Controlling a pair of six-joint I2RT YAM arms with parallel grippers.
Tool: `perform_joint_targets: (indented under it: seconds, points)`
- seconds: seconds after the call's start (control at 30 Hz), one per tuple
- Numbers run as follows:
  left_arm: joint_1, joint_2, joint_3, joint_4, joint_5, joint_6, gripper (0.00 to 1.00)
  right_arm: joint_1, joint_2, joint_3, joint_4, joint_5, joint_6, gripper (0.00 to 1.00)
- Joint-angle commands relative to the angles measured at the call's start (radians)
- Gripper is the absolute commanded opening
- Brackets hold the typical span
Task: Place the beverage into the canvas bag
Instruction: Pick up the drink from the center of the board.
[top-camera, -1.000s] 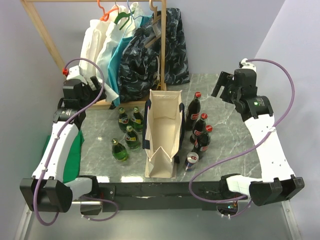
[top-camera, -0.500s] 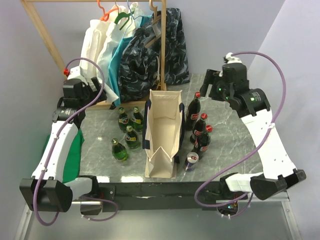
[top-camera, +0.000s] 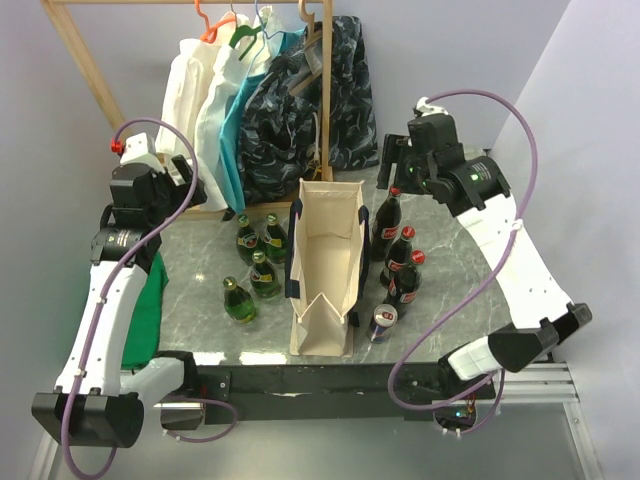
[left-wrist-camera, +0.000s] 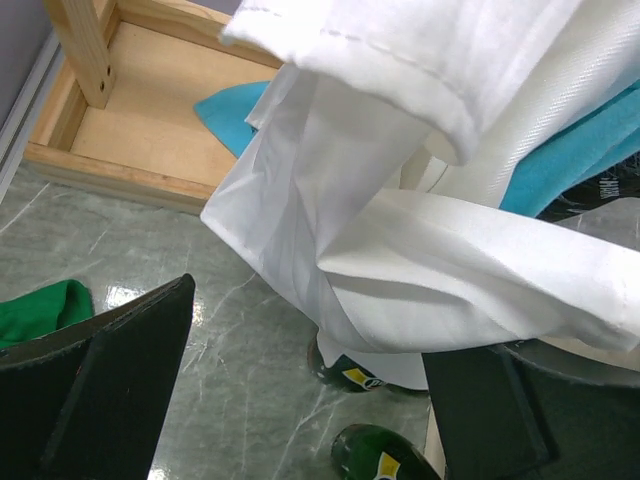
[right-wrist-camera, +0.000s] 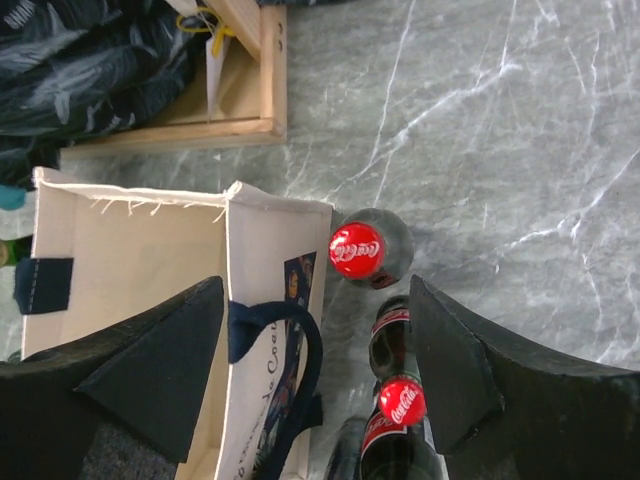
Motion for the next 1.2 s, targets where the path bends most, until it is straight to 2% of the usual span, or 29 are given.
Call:
perform_joint_targets:
  seconds: [0.0, 0.37, 0.9, 1.0, 1.07, 1.17]
  points:
    - [-0.002, -0.015, 0.025, -0.003, -0.007, 0.014, 0.96, 0.011, 0.032, 0.049, -0.027, 0.05, 0.024, 0.79]
    - [-0.003, -0.013, 0.025, -0.008, -0.009, 0.02, 0.96, 0.011, 0.086, 0.006, -0.032, 0.116, 0.059, 0.66]
    - [-0.005, -0.004, 0.021, 0.003, -0.019, 0.027, 0.96, 0.007, 0.126, -0.062, -0.018, 0.123, 0.082, 0.61]
    - [-0.005, 0.001, 0.021, 0.003, -0.021, 0.025, 0.96, 0.005, 0.133, -0.066, -0.017, 0.123, 0.082, 0.56]
    - [-0.005, 0.001, 0.017, 0.003, -0.018, 0.027, 0.96, 0.004, 0.136, -0.067, -0.018, 0.127, 0.082, 0.47]
    - [-0.005, 0.001, 0.014, 0.004, -0.022, 0.025, 0.96, 0.002, 0.144, -0.068, -0.017, 0.138, 0.082, 0.45]
